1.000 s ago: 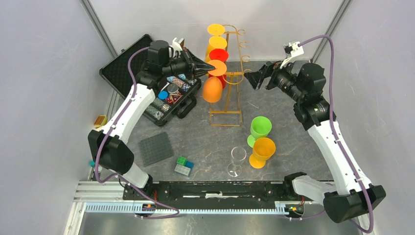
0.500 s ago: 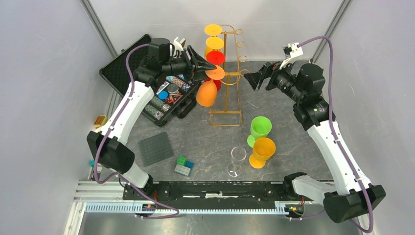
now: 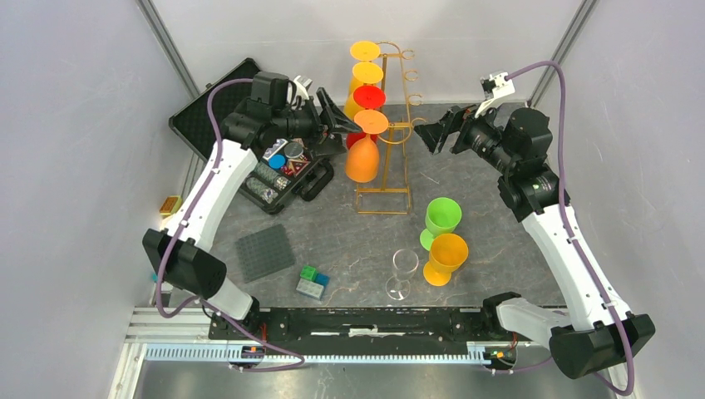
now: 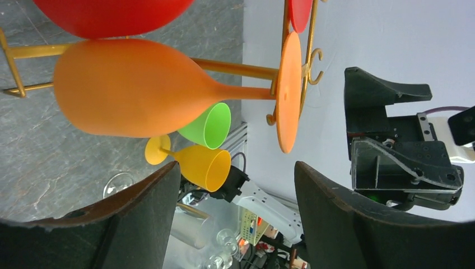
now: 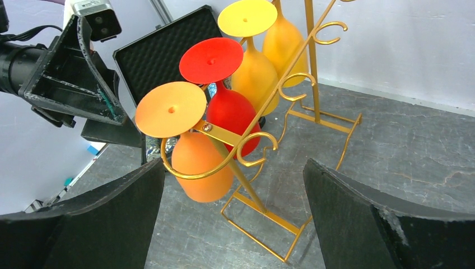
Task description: Place the wine glass upside down on the wine glass rack
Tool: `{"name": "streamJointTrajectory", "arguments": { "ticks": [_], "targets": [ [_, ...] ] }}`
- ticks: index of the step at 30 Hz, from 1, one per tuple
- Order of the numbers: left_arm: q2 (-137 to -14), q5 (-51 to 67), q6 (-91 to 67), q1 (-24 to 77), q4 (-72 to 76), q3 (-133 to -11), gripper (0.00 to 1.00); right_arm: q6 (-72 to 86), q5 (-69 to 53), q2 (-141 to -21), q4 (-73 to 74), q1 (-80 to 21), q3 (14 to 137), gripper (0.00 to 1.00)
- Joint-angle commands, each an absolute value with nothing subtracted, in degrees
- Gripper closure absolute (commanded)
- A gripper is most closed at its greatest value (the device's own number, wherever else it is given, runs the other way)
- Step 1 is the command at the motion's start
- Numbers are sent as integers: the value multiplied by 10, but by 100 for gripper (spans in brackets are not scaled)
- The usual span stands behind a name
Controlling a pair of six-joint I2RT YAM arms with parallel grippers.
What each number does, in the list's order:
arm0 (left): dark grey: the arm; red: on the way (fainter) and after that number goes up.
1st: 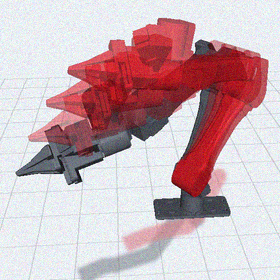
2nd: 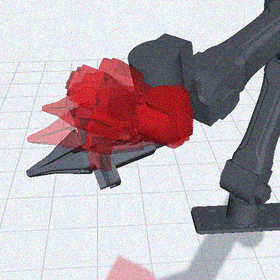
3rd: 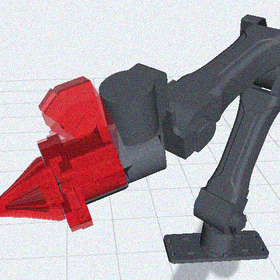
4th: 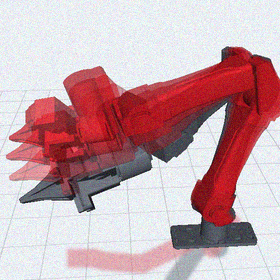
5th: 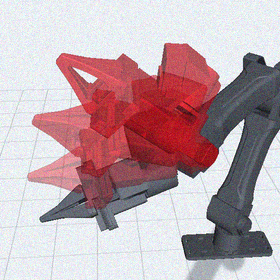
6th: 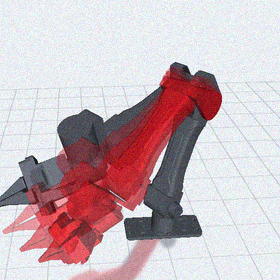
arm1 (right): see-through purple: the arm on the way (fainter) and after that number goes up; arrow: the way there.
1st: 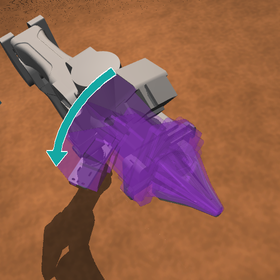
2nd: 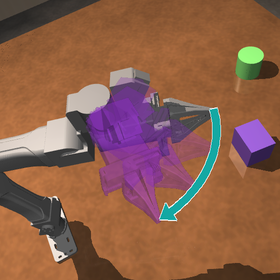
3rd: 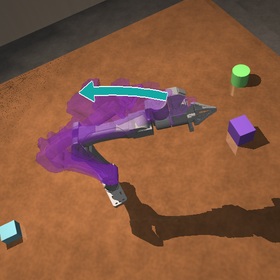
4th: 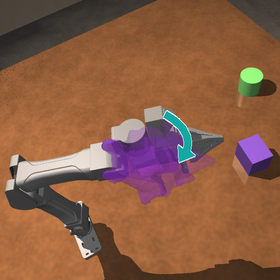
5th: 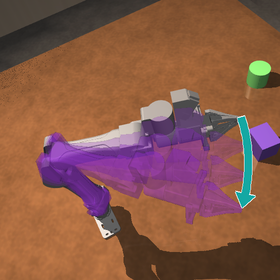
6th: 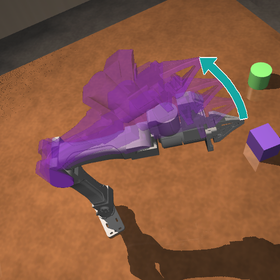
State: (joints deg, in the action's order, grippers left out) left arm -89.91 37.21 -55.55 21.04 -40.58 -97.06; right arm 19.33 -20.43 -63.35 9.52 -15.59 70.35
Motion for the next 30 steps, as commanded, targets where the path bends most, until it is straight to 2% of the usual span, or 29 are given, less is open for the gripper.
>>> {"name": "streamJointTrajectory", "arguments": {
  "ticks": [1,10,19,30],
  "targets": [
    [-853,362,-513,212,-422,-971,21,200,-205,-620,75,-153,698,2],
    [-799,359,-493,218,-422,-905,23,185,-181,-608,96,-153,681,2],
    [-761,357,-466,245,-421,-846,24,74,-112,-563,195,-153,653,2],
    [-784,290,-401,397,-443,-859,31,72,-111,-554,205,-153,611,2]
  ]
}}
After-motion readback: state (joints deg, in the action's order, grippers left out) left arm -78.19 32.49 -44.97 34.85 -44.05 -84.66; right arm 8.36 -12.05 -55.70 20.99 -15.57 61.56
